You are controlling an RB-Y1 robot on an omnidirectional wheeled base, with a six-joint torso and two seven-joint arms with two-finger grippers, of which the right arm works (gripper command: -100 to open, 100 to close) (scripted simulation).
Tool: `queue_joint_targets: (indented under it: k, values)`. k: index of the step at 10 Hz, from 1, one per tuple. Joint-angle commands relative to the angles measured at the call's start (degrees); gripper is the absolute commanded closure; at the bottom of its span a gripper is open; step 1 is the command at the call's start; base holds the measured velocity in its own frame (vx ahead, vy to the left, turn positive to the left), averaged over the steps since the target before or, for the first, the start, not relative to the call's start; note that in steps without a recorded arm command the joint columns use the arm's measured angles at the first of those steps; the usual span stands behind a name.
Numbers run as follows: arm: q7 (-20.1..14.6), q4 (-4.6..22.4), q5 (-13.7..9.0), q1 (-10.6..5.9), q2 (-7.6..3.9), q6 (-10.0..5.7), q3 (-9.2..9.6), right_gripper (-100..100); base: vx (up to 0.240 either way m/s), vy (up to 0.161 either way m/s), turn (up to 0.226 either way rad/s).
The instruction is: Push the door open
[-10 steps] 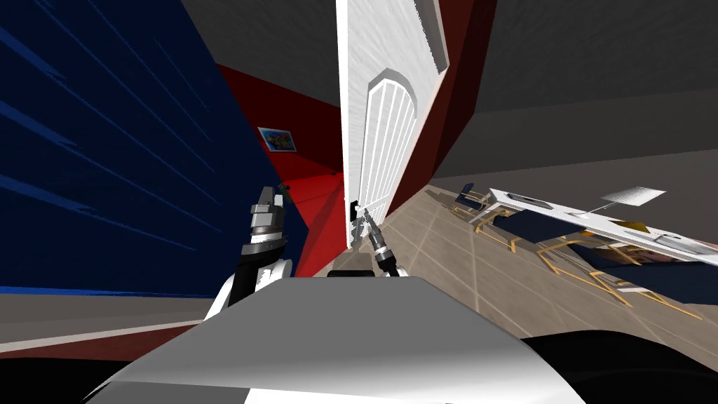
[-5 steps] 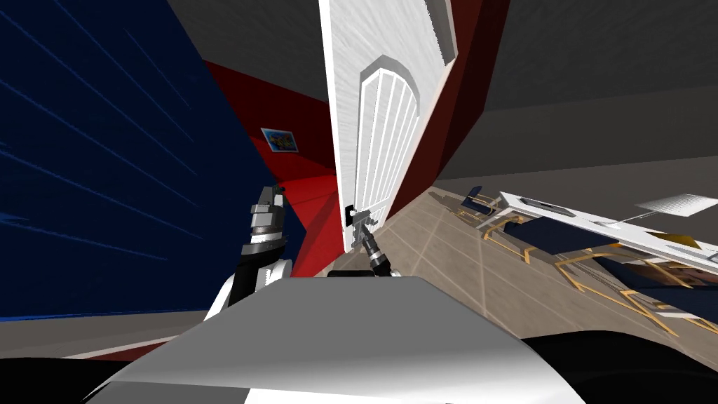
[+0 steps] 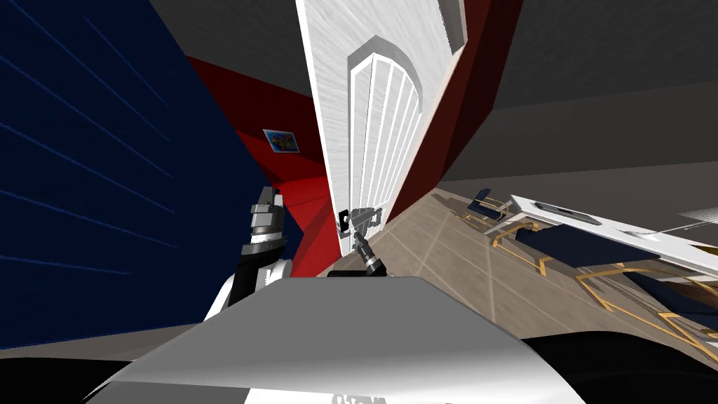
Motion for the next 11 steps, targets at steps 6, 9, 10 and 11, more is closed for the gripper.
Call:
queue_joint_targets:
  k: [6,9,10,11]
  values:
    - [-1.38,2.45,1.03,-1.14,0.44,1.07,2.09,-100,0.136,-0.032,0.036]
    - [-1.05,3.95,0.54,-2.55,1.55,1.59,1.63,-100,0.152,0.131,0.035]
    - [-0.99,4.23,0.45,-2.81,1.75,1.68,1.55,-100,0.158,0.129,0.025]
    - [-0.89,4.68,0.3,-3.23,2.09,1.83,1.42,-100,0.179,0.111,0.032]
